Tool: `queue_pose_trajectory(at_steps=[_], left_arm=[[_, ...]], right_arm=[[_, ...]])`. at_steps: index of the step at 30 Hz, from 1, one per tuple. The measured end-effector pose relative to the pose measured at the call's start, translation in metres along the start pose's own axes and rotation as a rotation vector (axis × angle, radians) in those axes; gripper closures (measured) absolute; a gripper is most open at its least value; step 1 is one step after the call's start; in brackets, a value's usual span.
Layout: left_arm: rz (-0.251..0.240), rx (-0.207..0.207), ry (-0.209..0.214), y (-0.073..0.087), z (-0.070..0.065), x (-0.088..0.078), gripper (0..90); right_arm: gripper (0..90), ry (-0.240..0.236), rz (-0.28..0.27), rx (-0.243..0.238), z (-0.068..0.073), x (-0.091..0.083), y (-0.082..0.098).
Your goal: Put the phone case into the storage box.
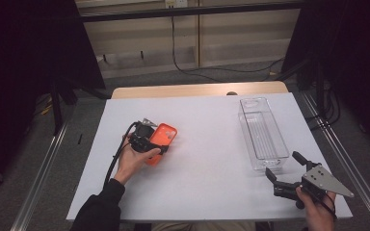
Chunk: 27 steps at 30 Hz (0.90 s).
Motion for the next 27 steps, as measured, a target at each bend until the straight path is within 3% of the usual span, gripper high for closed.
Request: queue_pose_trajectory(at_steps=[14,27], left_arm=[[-0.132,0.011,-0.051,-0.011,-0.001,-0.016,15.9],[-0.222,0.011,-0.085,-0.009,-0.006,-0.035,15.9]], right_arm=[[0.0,-0.002,-0.003,0.015,0.001,0.001,0.000],[0.0,-0.003,-0.005,0.018,0.000,0.002,-0.001]])
Point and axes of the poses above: each handheld gripper's, and its own axes: x roughly forward along the jaws, y roughly out of its underside, z roughly to its left, the point moved 9 cm from there along x, roughly forward along the jaws, and after that the axes turned 1 degree about z, right-handed, at the moved point
